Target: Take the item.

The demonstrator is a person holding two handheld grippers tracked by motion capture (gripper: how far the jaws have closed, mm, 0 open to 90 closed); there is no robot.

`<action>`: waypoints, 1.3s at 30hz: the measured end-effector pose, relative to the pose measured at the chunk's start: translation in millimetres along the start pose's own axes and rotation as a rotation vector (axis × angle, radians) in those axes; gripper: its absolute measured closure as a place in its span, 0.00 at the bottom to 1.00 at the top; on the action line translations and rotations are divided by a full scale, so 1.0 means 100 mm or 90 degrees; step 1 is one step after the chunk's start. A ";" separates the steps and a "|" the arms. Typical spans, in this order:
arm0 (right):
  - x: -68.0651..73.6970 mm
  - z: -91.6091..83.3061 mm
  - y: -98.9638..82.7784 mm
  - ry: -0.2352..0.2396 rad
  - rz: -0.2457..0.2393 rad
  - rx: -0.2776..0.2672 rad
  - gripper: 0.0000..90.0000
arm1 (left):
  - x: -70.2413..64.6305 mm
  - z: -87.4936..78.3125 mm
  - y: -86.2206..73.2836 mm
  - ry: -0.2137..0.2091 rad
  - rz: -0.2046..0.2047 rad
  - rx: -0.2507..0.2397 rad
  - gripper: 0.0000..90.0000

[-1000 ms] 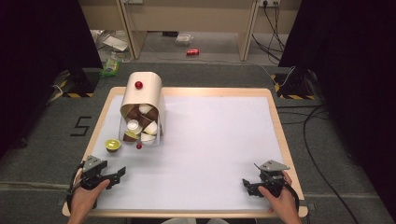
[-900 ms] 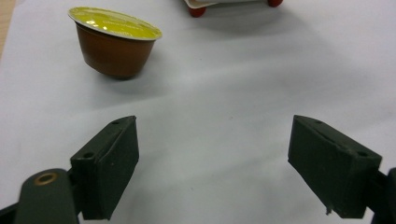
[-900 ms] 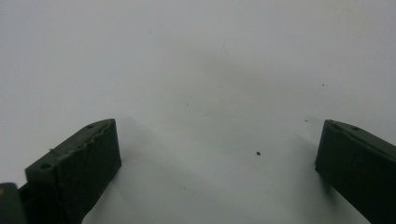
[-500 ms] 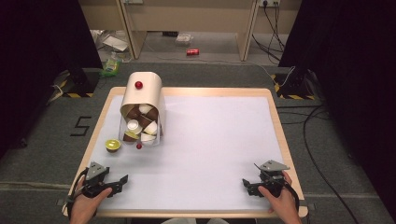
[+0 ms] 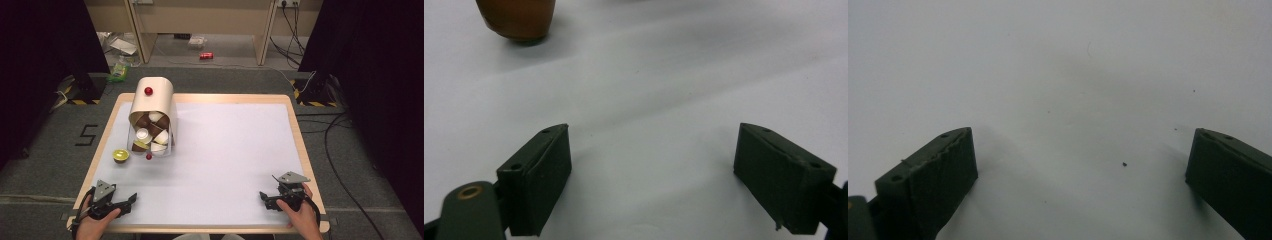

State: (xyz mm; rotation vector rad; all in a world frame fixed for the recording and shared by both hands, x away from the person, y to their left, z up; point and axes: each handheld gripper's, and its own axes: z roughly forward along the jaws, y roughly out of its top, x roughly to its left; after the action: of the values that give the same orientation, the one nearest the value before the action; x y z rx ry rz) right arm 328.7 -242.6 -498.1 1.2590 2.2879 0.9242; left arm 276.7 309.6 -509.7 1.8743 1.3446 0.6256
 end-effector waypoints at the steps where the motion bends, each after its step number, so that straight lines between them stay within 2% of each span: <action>1: 0.00 0.00 0.00 0.000 0.000 0.000 0.01 | -0.01 -0.01 0.00 0.001 0.001 0.000 0.17; 30: 0.00 0.00 0.00 -0.001 0.000 -0.001 0.01 | -0.16 -0.20 -0.25 0.035 -0.020 -0.042 0.17; 39: 0.00 0.00 0.00 0.000 0.000 -0.001 0.01 | -0.18 -0.22 -0.28 0.035 -0.022 -0.049 0.17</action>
State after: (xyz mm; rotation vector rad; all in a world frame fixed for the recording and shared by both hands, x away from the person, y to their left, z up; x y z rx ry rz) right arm 328.6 -242.5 -498.2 1.2589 2.2858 0.9259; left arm 238.4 304.2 -517.8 1.7810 1.3654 0.7060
